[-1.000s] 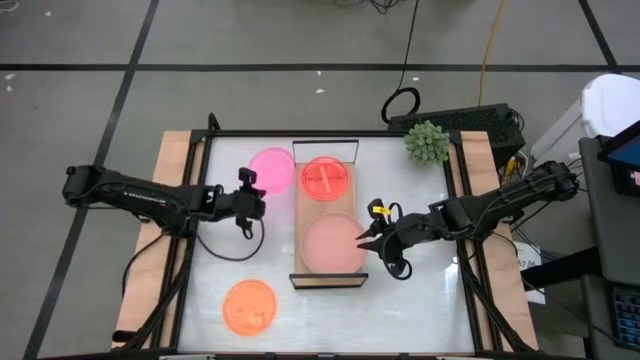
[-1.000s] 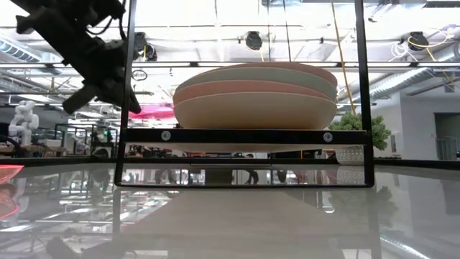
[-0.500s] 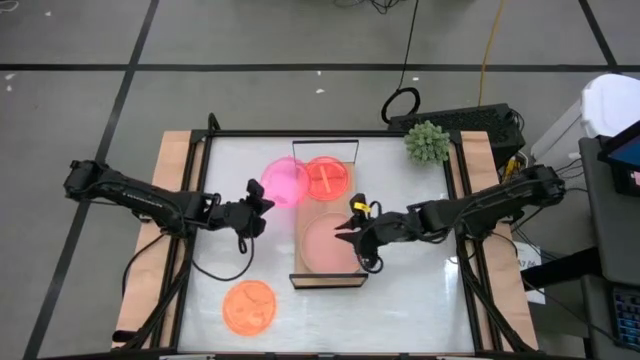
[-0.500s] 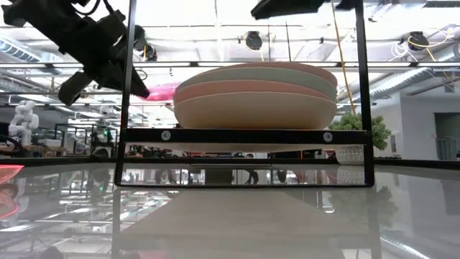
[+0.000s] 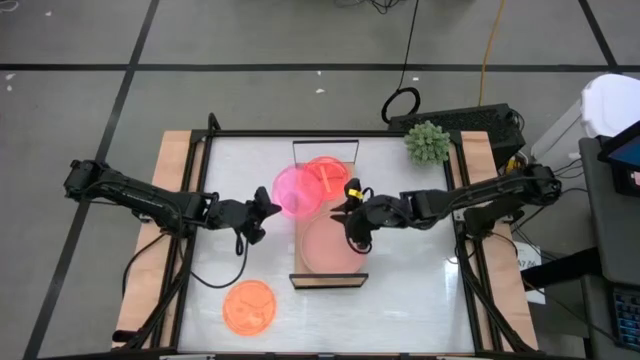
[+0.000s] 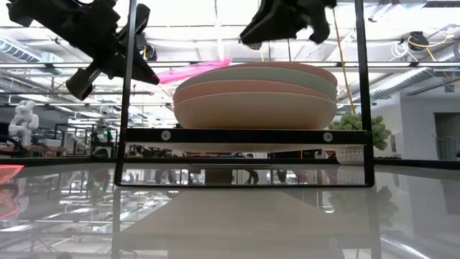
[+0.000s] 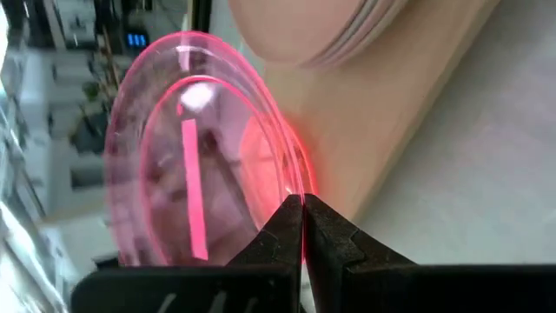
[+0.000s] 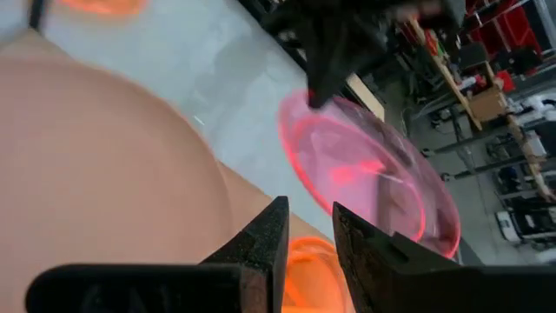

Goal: Place and stack plates onto a shelf
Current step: Stack the pink plate on top of the orange plate on the shelf

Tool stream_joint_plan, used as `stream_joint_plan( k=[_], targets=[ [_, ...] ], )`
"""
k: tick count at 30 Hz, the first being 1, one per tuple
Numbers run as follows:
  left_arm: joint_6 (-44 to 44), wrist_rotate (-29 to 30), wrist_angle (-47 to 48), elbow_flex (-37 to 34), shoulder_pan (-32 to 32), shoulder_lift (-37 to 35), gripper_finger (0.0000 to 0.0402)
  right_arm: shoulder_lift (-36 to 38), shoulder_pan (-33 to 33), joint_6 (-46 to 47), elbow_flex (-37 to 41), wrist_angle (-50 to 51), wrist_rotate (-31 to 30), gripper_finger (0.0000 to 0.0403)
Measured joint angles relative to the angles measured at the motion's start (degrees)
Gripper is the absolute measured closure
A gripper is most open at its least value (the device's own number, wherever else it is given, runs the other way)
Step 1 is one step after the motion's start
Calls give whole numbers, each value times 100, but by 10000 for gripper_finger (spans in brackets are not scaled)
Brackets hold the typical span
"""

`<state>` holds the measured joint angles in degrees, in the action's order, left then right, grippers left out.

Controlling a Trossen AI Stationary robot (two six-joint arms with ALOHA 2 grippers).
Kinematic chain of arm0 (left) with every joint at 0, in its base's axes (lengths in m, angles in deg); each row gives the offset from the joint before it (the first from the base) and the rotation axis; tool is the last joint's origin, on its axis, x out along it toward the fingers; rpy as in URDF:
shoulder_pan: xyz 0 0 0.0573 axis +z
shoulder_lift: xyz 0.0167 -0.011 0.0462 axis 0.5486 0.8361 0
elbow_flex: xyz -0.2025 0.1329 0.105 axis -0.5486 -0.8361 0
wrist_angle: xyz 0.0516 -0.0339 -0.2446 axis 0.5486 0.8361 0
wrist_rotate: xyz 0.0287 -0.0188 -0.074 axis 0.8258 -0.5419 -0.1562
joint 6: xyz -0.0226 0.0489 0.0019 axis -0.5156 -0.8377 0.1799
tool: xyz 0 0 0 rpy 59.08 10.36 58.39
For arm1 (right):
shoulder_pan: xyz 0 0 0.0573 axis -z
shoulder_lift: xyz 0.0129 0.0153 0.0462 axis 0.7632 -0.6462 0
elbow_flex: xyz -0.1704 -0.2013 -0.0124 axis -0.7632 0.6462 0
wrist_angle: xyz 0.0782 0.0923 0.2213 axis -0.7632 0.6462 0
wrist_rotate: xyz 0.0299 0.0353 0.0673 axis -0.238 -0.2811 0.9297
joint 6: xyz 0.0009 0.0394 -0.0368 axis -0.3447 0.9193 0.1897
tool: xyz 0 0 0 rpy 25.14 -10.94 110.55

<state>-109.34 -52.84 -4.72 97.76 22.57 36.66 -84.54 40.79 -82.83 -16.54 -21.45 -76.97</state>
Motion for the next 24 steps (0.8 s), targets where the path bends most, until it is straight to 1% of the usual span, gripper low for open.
stream_joint_plan(
  k=[2, 5, 10, 14, 16, 20, 24],
  targets=[
    [-329, -158, -55, 0, 1, 0, 394, -1, 25, -241, 0, 28, -152, 328],
    [-597, -320, -141, 0, 2, 0, 394, -43, 29, -890, 0, 20, -321, 327],
    [-719, -487, -334, 0, 9, 0, 394, -168, 26, -1614, 2, 14, -344, 327],
    [-731, -660, -324, 0, 26, 1, 394, -311, 23, -2165, 7, -62, -624, 327],
    [-709, -730, -322, 0, 48, 0, 394, -322, -8, -2322, 7, 28, -746, 327],
    [-592, -834, -304, 0, 153, 2, 394, -352, -53, -2415, 7, 119, -806, 327],
    [-496, -912, -259, 0, 263, 0, 394, -360, -240, -2512, 7, 242, -1268, 327]
  ],
)
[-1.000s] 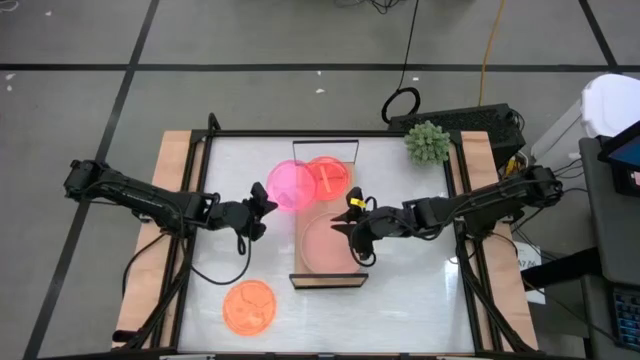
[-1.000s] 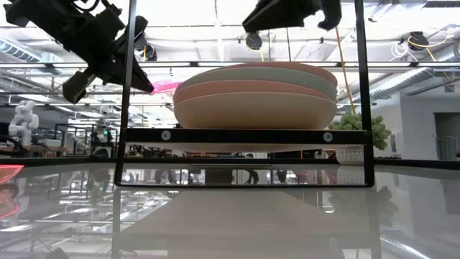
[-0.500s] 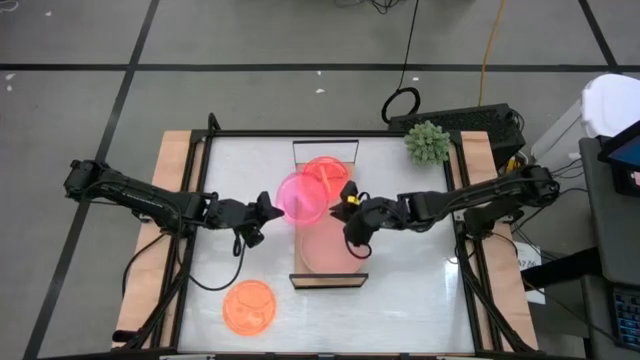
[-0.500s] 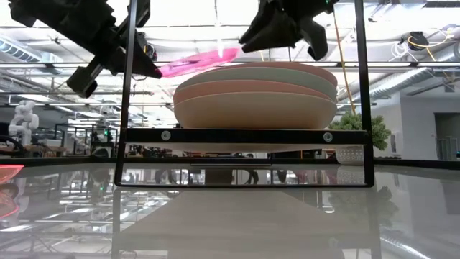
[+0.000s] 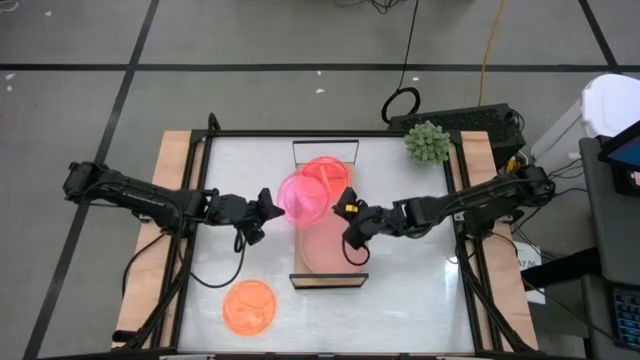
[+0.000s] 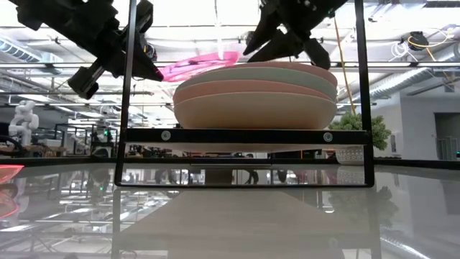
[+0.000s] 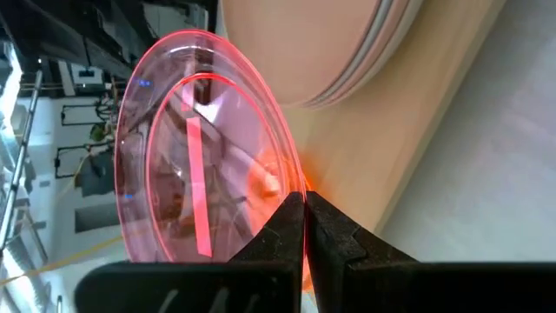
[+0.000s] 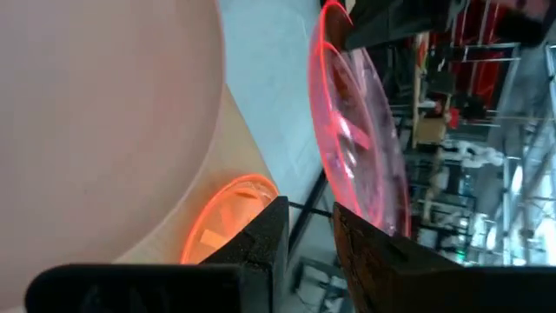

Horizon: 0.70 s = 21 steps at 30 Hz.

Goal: Place and stack plates onto a shelf
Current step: Stack the pink plate on top of the orange plate on the shelf

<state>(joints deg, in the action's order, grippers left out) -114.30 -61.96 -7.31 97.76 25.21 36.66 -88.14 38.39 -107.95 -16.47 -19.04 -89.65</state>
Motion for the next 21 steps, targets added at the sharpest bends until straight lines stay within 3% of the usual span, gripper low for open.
stream_joint_plan(
  k=[6, 13, 21],
  targets=[
    [185, -747, -103, 0, 256, 0, 394, 0, -219, -360, 0, -135, -127, 319],
    [409, -1154, 22, 0, 515, 2, 394, 2, -465, -799, 0, -570, -288, 285],
    [354, -1382, -185, 0, 495, 61, 394, 2, -28, -587, 0, -426, 10, 288]
  ],
)
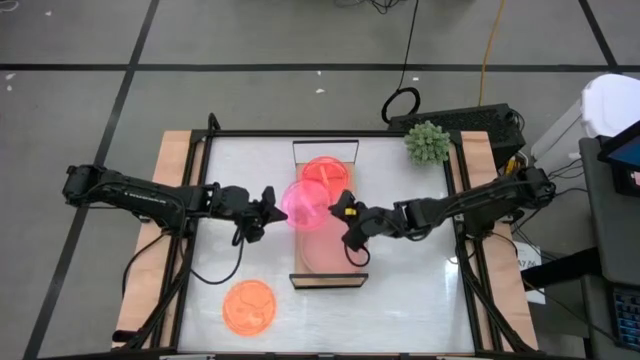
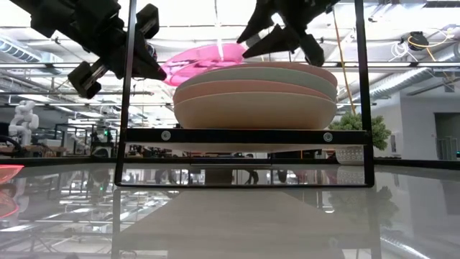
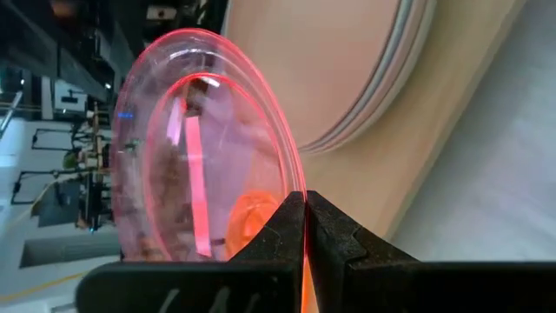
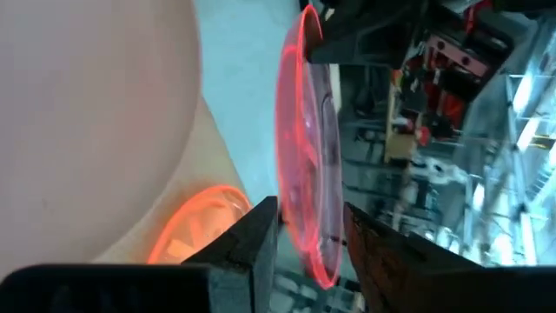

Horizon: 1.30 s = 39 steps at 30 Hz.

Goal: Place and stack plates onto a shelf
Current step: Stack the pink plate on top of the orange plate on the shelf

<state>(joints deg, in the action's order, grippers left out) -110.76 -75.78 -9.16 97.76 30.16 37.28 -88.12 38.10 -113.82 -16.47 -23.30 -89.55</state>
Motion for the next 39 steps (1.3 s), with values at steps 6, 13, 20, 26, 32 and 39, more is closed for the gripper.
stream_joint_plan(
  k=[6, 13, 20, 26, 32, 39],
  targets=[
    [-8, -87, 8, 0, 0, 2, 394, 0, 306, 89, 0, 97, 685, 306],
    [-88, -87, 32, 0, 0, 2, 394, 0, 345, 119, 0, 102, 831, 353],
    [-272, -85, -48, 0, -2, 2, 394, 0, 344, 183, 0, 318, 837, 389],
    [-271, -57, -187, 0, 15, 2, 394, 0, 344, 190, 0, 409, 836, 395],
    [-353, 91, -378, -4, 13, 2, 375, 9, 344, 181, 1, 437, 825, 395],
    [-281, 102, -958, 7, 15, 7, 290, 7, 344, 194, -2, 368, 875, 397]
  ],
)
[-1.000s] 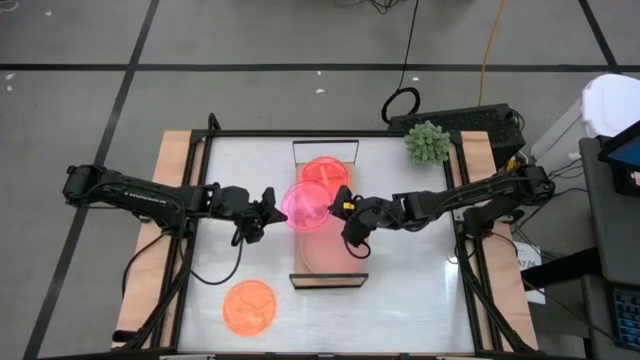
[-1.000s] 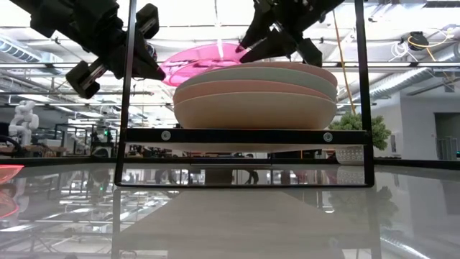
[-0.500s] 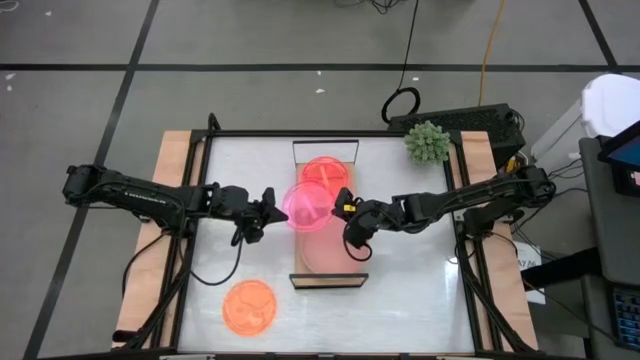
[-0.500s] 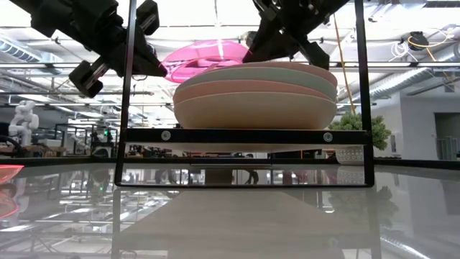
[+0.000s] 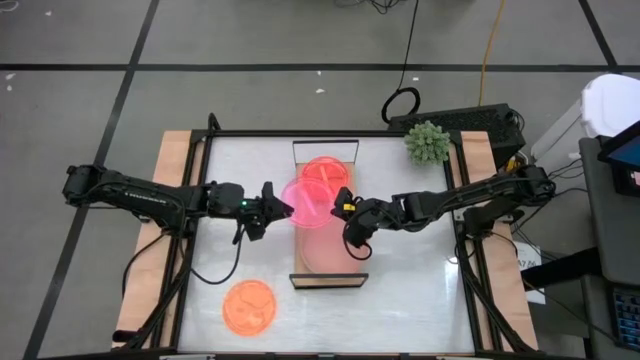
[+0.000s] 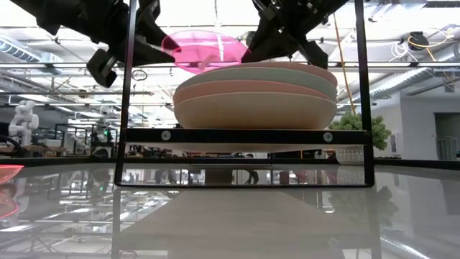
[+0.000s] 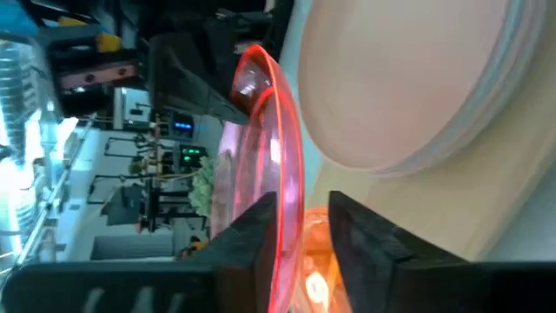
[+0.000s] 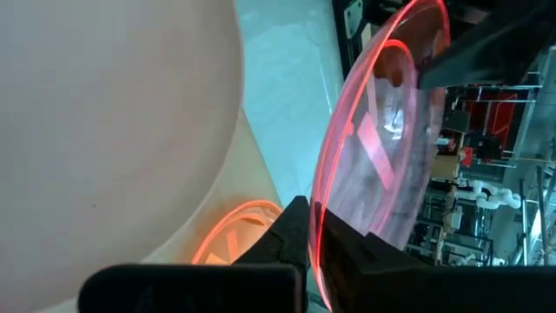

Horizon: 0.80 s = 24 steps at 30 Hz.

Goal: Place and stack plates onto a shelf
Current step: Stack the pink plate on top of the orange plate on the shelf

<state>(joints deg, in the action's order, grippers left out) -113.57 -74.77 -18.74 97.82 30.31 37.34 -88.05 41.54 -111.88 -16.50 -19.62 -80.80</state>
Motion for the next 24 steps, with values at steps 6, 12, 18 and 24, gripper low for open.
stream_joint_plan(
  k=[6, 12, 18, 24],
  targets=[
    [233, 134, -288, -2, 0, 0, 229, 0, 0, 26, 0, 23, -44, 397],
    [536, 166, -684, -2, -28, 0, 148, 0, 20, 153, 0, 26, -46, 397],
    [1220, 344, -1129, -6, -46, 0, 78, -2, 234, 282, 0, 141, -42, 399],
    [2284, 394, -1222, -7, -194, -2, 62, -2, 641, 290, 0, 432, -23, 401]
  ],
)
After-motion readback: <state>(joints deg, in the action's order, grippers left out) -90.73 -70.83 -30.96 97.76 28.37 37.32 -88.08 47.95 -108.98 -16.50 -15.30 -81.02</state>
